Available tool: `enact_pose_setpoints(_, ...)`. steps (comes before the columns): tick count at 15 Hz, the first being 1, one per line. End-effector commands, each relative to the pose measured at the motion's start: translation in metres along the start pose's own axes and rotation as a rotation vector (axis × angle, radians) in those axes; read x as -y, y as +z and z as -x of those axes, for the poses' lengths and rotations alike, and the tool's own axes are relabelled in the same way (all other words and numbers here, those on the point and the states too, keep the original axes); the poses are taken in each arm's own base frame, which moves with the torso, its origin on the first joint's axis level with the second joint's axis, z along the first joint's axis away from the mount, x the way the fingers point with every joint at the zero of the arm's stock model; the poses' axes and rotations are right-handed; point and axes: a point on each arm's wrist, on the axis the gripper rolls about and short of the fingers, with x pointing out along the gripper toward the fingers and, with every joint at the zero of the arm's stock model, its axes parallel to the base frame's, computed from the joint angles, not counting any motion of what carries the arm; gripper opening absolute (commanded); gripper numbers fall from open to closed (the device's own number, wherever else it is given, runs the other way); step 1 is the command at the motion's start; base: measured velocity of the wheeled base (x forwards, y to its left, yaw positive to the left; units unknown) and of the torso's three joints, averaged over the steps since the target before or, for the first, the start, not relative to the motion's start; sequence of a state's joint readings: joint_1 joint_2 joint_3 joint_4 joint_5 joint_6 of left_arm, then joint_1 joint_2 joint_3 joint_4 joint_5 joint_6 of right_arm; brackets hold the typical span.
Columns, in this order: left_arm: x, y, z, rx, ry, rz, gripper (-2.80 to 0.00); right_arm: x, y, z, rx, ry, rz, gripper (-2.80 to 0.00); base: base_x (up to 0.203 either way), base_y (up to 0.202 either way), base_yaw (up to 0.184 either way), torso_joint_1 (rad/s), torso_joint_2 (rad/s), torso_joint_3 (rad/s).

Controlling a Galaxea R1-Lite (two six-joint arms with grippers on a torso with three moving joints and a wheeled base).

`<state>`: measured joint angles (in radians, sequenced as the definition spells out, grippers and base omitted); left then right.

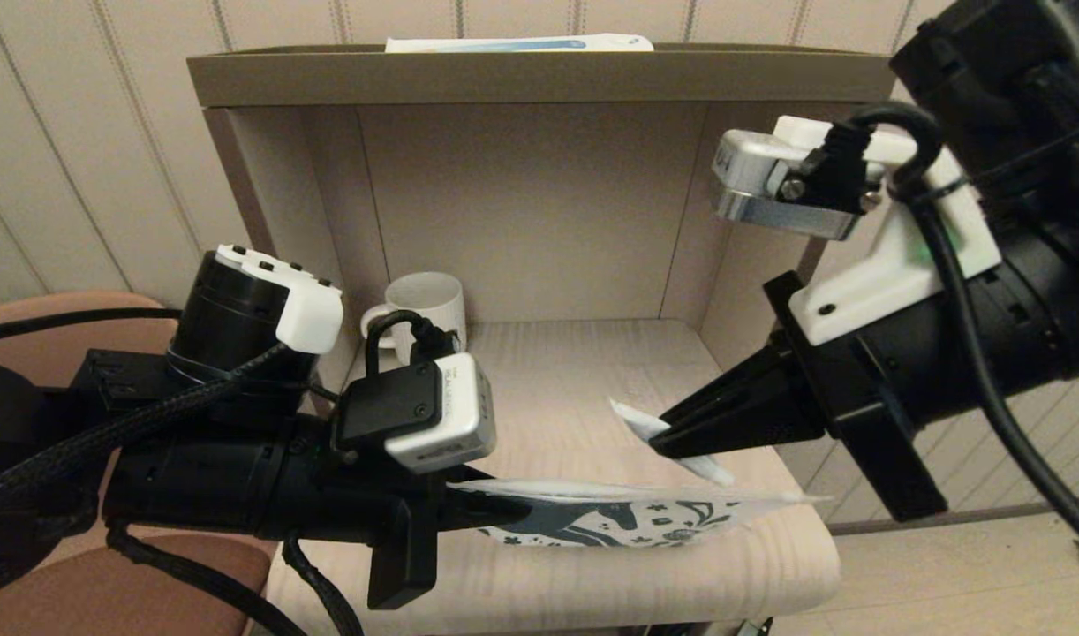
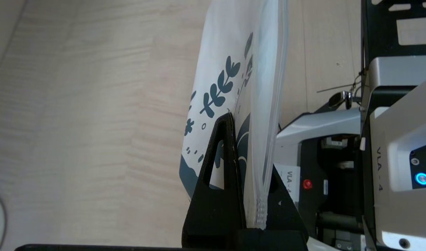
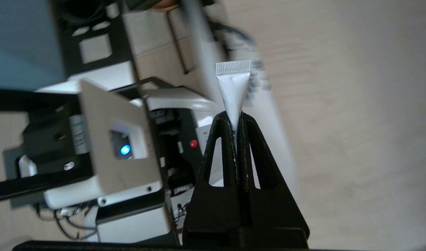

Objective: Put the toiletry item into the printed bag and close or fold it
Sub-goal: Place the toothpaste in the storage bag

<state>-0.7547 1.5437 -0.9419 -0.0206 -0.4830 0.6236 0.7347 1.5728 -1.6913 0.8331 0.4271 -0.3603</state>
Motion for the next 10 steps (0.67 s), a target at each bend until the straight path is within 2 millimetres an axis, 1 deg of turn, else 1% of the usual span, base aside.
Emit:
enact_pose_setpoints(1, 0.001, 0.000, 0.003, 0.006, 0.001, -0.004, -2.80, -0.006, -0.003, -0.004, -0.013, 0.039, 0.009, -2.80, 0.000, 0.000, 0.000, 0.000, 0.00, 0.000)
enact_pose_setpoints(3, -0.001, 0.001, 0.006, 0.014, 0.011, -0.003, -2.80, -0.007, -0.010, -0.011, 0.002, 0.079, 0.008, -2.80, 0.000, 0.000, 0.000, 0.000, 0.00, 0.000)
enact_pose_setpoints(6, -0.002, 0.000, 0.007, 0.018, 0.005, 0.004, -2.80, -0.005, -0.016, -0.017, 0.068, 0.078, 0.037, -2.80, 0.000, 0.000, 0.000, 0.000, 0.00, 0.000)
enact_pose_setpoints(8, -0.001, 0.000, 0.007, 0.017, 0.005, 0.005, -2.80, -0.001, -0.018, -0.023, 0.052, 0.080, 0.027, -2.80, 0.000, 0.000, 0.000, 0.000, 0.00, 0.000)
enact_pose_setpoints(10, -0.001, 0.000, 0.007, 0.020, 0.001, 0.005, -2.80, 0.001, -0.017, -0.028, 0.049, 0.080, 0.025, -2.80, 0.000, 0.000, 0.000, 0.000, 0.00, 0.000)
